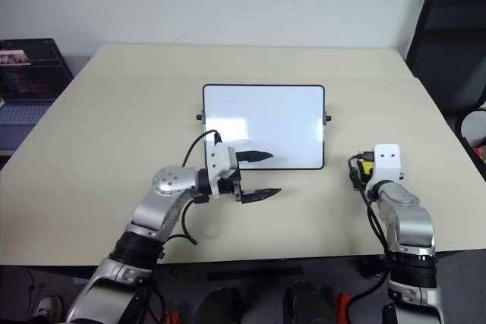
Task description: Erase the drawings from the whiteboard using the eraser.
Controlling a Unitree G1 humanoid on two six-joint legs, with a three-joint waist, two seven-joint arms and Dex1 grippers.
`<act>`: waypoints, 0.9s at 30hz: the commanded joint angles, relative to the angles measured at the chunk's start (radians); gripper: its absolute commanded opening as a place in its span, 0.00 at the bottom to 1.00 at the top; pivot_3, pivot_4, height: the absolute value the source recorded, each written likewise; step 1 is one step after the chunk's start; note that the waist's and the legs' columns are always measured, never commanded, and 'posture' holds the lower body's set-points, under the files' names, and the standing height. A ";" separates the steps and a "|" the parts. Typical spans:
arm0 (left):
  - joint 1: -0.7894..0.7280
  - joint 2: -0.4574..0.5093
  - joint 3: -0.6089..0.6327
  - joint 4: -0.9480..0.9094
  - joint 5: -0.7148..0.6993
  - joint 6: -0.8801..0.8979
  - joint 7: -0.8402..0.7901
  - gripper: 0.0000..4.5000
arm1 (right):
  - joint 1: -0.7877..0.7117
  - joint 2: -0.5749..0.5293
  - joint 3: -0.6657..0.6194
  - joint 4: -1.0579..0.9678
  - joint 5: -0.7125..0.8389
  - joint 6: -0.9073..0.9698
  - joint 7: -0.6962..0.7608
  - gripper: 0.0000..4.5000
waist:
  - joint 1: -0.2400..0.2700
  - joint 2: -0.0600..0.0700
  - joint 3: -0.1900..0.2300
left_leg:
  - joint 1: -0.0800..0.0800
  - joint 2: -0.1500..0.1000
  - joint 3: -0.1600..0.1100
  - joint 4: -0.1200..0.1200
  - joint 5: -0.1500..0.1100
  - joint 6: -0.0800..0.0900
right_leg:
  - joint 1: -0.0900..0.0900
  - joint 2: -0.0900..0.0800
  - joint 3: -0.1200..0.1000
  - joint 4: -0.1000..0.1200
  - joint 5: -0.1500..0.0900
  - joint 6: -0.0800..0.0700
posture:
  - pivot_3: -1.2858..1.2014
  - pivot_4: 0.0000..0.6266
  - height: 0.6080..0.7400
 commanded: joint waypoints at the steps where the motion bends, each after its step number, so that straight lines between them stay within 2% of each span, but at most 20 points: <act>1: -0.017 0.009 0.020 -0.049 -0.013 0.005 0.009 1.00 | -0.026 0.011 -0.048 -0.053 0.017 -0.024 -0.032 0.99 | 0.000 0.000 0.000 | 0.000 0.000 0.000 0.000 0.000 0.000 | 0.000 0.000 0.000 0.000 0.000 0.000 | 0.52 0.24 1.00; 5: -0.010 0.004 0.084 -0.059 -0.030 0.029 0.084 1.00 | -0.020 0.014 -0.059 -0.099 0.020 -0.152 -0.035 0.99 | -0.001 0.000 0.000 | 0.000 0.000 0.000 0.000 0.000 0.000 | 0.000 0.000 0.000 0.000 0.000 0.000 | 0.52 0.24 1.00; 13: 0.048 -0.058 0.331 -0.046 0.005 0.055 0.525 1.00 | 0.075 0.061 -0.079 -0.164 0.018 -0.407 -0.073 0.99 | 0.000 0.000 0.000 | 0.000 0.000 -0.001 0.000 0.000 0.000 | 0.001 0.000 0.000 -0.001 0.000 0.000 | 0.52 0.24 1.00; 20: 0.181 -0.031 0.493 -0.063 0.060 0.032 0.776 1.00 | 0.229 0.112 -0.126 -0.169 -0.011 -0.596 -0.143 0.99 | 0.002 0.000 0.000 | 0.000 0.001 -0.001 0.000 0.000 0.000 | 0.001 -0.001 0.001 0.000 0.000 0.000 | 0.52 0.24 1.00; 27: 0.262 -0.028 0.510 -0.137 0.093 0.037 0.856 1.00 | 0.240 0.153 -0.119 -0.112 -0.029 -0.656 -0.205 0.99 | 0.003 0.000 0.000 | 0.002 0.001 -0.001 0.000 0.000 0.000 | 0.002 -0.002 0.001 0.001 0.000 0.000 | 0.52 0.24 1.00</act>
